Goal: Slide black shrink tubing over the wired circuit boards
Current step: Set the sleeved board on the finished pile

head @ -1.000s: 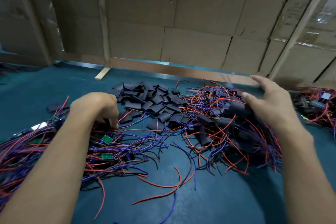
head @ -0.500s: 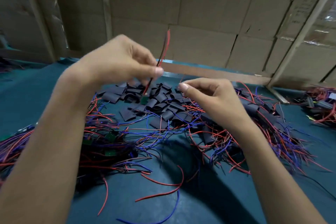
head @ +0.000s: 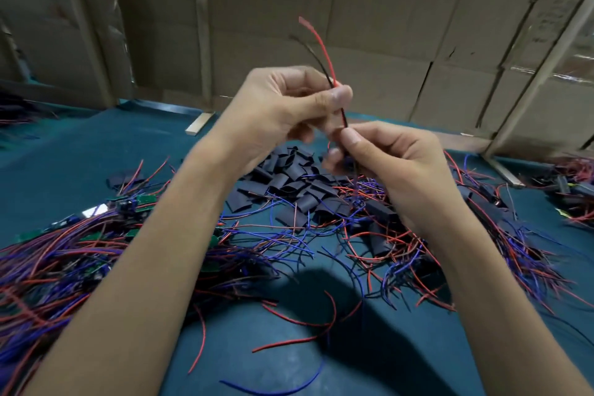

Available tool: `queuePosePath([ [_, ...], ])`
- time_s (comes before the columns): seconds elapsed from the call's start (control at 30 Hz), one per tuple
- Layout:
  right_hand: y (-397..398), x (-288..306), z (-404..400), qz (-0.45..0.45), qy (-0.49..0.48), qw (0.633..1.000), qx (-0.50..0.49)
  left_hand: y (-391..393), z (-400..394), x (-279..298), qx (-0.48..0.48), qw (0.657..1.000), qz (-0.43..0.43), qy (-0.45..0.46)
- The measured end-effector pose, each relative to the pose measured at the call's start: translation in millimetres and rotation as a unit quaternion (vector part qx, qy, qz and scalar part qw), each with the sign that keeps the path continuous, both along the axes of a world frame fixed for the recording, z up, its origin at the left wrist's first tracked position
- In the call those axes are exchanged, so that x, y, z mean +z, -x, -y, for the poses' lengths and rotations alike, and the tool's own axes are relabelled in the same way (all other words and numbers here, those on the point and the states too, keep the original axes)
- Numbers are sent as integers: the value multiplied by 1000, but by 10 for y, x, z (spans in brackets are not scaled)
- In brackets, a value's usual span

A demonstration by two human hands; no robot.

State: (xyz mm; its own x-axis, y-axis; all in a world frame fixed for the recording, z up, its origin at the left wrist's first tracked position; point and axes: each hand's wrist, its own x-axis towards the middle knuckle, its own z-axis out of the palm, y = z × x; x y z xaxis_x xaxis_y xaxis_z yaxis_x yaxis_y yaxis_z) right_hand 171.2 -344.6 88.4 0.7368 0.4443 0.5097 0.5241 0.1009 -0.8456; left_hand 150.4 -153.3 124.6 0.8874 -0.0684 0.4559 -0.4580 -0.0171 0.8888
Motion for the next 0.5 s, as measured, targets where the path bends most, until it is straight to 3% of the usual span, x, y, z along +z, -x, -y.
queuePosePath([
  [0.13, -22, 52, 97, -95, -35, 995, -4, -254, -202, -268, 65, 978, 10, -200],
  [0.23, -81, 134, 246, -139, -51, 988, -45, -446, -338, -588, 145, 915, -46, -374],
  [0.37, -162, 193, 458, -159, -46, 982, -88, -560, -298, -1003, 169, 865, -153, -446],
  [0.5, -192, 222, 548, -157, -32, 981, -112, -620, -140, -1133, 223, 829, -168, -485],
])
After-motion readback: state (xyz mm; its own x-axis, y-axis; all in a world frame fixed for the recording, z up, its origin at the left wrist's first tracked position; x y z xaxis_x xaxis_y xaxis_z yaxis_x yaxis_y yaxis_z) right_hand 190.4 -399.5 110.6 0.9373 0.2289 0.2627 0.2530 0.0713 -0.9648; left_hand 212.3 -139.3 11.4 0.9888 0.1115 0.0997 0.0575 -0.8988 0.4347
